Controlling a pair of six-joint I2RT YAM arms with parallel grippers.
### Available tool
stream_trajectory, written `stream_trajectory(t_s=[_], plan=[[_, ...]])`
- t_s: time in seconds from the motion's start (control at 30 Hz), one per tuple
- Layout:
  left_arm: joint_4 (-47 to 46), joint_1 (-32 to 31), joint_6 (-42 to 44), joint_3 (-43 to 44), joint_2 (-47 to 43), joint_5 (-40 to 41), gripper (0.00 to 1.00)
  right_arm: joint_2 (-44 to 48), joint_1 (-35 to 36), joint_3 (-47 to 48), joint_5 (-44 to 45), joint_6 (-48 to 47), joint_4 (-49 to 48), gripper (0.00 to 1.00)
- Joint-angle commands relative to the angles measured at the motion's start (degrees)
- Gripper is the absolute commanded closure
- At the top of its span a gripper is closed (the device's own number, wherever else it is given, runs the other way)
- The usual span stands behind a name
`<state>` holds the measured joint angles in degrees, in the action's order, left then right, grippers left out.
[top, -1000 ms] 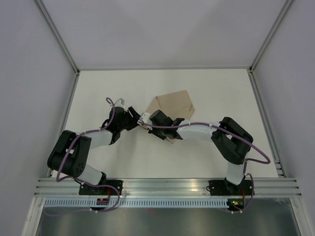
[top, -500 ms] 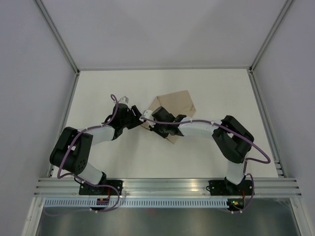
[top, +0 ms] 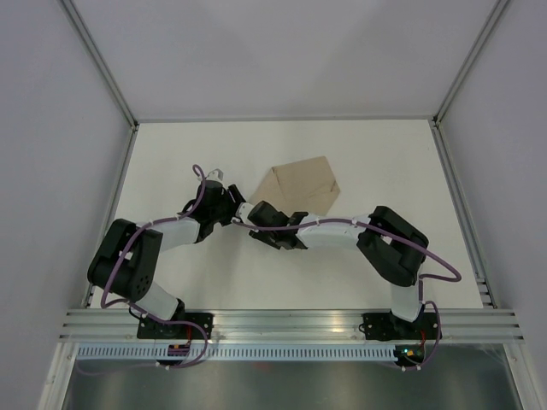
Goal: Fold the napkin, place the utensils inside, and roll it up
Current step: Roll the napkin at the center of the board.
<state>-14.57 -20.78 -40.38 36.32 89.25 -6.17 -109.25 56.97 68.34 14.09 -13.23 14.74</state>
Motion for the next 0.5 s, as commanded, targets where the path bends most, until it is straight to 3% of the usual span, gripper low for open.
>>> stream_trajectory(t_s=[0.0,0.37,0.47], plan=[[-0.1,-0.3,1.9,2.1,0.4,-0.2,0.37,-2.2,1.6,1.2,8.1,0.2,-0.9,0.55],[-0.3,-0.2,2.0,2.5,0.6,-0.3,0.37,-2.8,3.2,-0.9,19.7,-2.3,-6.0,0.53],[-0.2,-0.2,2.1,2.6,0.7,-0.2,0.37,-3.0,3.3,-1.1,18.3,-2.3,-6.0,0.53]])
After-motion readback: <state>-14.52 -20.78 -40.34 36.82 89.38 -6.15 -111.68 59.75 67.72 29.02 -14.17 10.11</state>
